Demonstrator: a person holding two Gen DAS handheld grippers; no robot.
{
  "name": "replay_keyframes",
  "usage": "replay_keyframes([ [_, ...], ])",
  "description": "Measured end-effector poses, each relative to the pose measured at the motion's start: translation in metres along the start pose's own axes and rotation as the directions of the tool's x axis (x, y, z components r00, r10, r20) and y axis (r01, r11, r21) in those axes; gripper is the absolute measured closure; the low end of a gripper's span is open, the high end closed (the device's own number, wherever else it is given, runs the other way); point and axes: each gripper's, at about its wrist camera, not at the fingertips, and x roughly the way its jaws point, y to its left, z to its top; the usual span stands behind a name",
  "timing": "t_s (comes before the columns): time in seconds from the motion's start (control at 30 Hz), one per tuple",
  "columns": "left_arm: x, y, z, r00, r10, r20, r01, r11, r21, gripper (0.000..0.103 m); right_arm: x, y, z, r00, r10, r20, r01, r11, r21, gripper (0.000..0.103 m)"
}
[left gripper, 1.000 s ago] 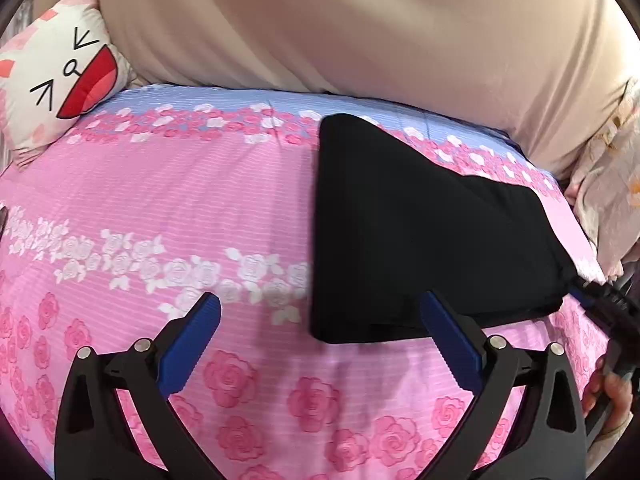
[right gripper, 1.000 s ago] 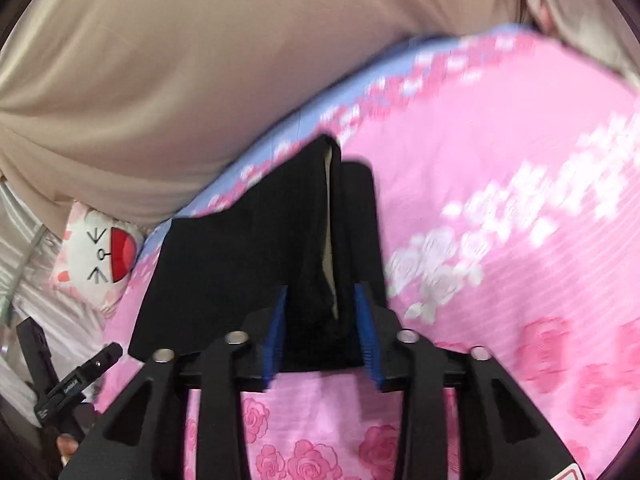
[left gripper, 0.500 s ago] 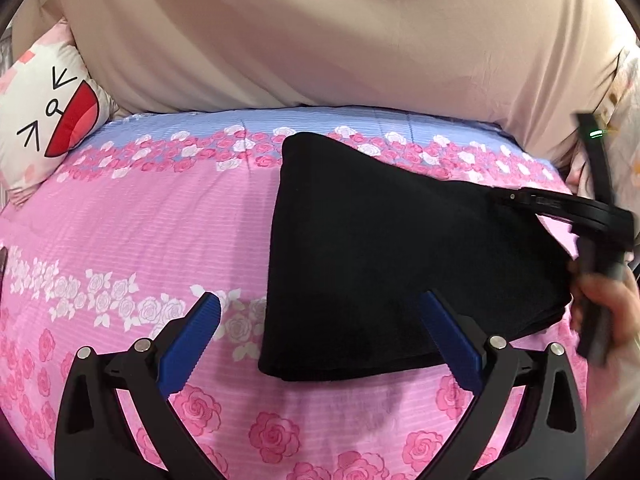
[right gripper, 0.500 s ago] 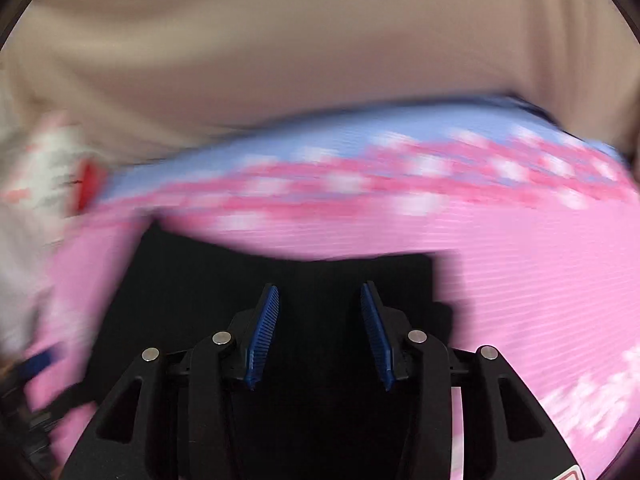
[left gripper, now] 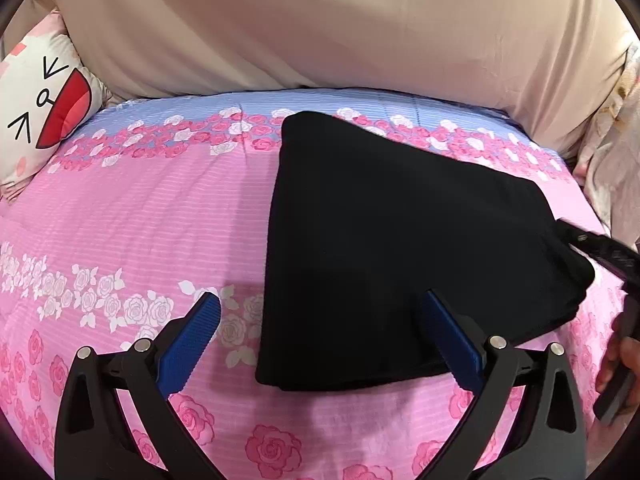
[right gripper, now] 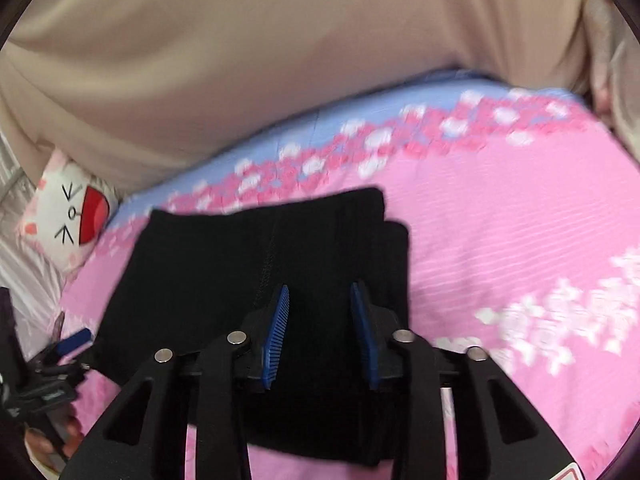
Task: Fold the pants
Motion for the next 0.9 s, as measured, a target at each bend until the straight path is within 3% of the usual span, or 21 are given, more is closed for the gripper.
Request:
replay_keyframes([
  [0.07, -0.004, 0.003, 0.0, 0.999, -0.031, 0.01, 0.031, 0.999, -0.011, 0.005, -0.017, -0.004, -0.008, 1.0, 0.017, 0.014, -0.018, 1.0, 0.015, 0.055],
  [0.17, 0.004, 0.016, -0.002, 0.989, -0.147, -0.024, 0.144, 0.986, -0.089, 0.005, -0.027, -0.024, -0.028, 1.0, 0.018, -0.016, -0.016, 0.997, 0.076, 0.044],
  [0.3, 0.032, 0.038, -0.008, 0.965, -0.244, -0.098, 0.211, 0.941, -0.265, 0.005, -0.028, -0.051, -0.054, 0.997, 0.036, -0.061, -0.026, 0.986, 0.163, 0.04],
  [0.37, 0.036, 0.043, -0.013, 0.956, -0.279, -0.093, 0.24, 0.921, -0.307, 0.005, -0.028, -0.046, -0.064, 0.995, 0.029, -0.092, -0.018, 0.993, 0.119, 0.04],
  [0.43, 0.028, 0.039, -0.015, 0.959, -0.272, -0.085, 0.239, 0.93, -0.278, 0.005, -0.027, -0.032, -0.072, 0.993, -0.018, -0.118, 0.02, 1.0, 0.013, 0.04],
  [0.5, 0.015, 0.031, -0.021, 0.964, -0.256, -0.076, 0.238, 0.953, -0.188, 0.005, -0.024, -0.022, -0.075, 0.99, -0.057, -0.127, 0.05, 0.997, -0.059, 0.04],
  [0.57, 0.007, 0.022, -0.03, 0.981, -0.173, -0.084, 0.167, 0.983, -0.073, 0.005, -0.014, -0.014, -0.075, 0.983, -0.132, -0.13, 0.116, 0.986, -0.121, 0.039],
  [0.63, 0.011, 0.013, -0.038, 0.992, -0.077, -0.103, 0.08, 0.996, 0.027, 0.005, -0.001, -0.01, -0.071, 0.969, -0.203, -0.139, 0.178, 0.969, -0.173, 0.039],
  [0.67, 0.017, 0.007, -0.041, 0.993, -0.007, -0.12, 0.017, 0.997, 0.08, 0.005, 0.004, -0.009, -0.07, 0.967, -0.21, -0.142, 0.182, 0.966, -0.186, 0.038],
  [0.7, 0.021, 0.008, -0.041, 0.992, 0.015, -0.124, -0.002, 0.994, 0.105, 0.005, 0.008, -0.007, -0.067, 0.967, -0.211, -0.139, 0.183, 0.964, -0.192, 0.034],
  [0.83, 0.039, 0.014, -0.024, 0.995, -0.015, -0.099, 0.023, 0.996, 0.083, 0.005, 0.026, -0.007, -0.051, 0.98, -0.16, -0.122, 0.139, 0.977, -0.164, 0.033],
  [0.87, 0.043, 0.013, -0.017, 0.996, -0.025, -0.088, 0.033, 0.995, 0.09, 0.005, 0.029, -0.011, -0.048, 0.984, -0.118, -0.132, 0.102, 0.987, -0.128, 0.04],
  [0.9, 0.046, 0.011, -0.013, 0.997, -0.029, -0.078, 0.037, 0.994, 0.102, 0.006, 0.031, -0.016, -0.044, 0.989, -0.041, -0.139, 0.031, 0.997, -0.074, 0.066],
])
